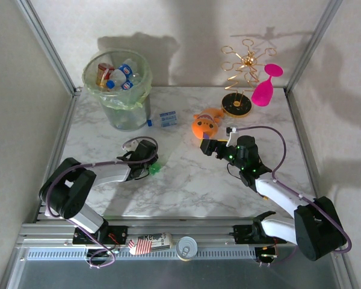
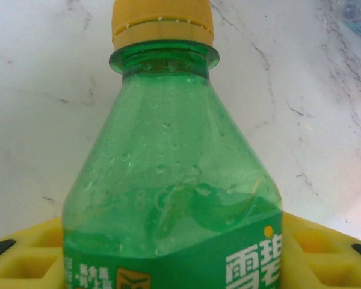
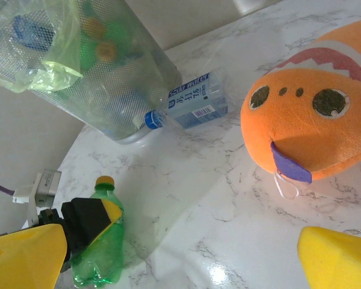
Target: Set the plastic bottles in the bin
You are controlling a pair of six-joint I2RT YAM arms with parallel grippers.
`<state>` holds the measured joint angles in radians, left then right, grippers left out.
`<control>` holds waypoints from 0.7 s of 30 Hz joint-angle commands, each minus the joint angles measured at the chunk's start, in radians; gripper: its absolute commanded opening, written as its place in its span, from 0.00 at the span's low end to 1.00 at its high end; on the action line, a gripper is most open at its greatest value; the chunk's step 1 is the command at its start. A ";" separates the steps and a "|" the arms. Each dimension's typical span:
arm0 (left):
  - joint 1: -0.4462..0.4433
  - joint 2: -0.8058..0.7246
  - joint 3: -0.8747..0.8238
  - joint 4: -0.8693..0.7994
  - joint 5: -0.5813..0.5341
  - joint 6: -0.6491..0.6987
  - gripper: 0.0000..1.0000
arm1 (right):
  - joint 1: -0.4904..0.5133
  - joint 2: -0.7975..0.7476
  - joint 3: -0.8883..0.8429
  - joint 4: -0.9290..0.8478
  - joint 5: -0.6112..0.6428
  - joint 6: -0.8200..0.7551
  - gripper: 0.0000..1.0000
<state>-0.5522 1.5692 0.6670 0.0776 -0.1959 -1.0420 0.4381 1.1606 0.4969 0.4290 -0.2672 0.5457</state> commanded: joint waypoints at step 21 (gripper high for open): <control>0.254 -0.129 0.802 -0.357 0.154 0.708 0.43 | 0.167 0.227 0.108 0.184 -0.156 -0.013 0.99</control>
<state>-0.3241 1.3979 1.3647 -0.1650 -0.1135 -0.4648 0.5831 1.3670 0.5591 0.5671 -0.3939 0.5449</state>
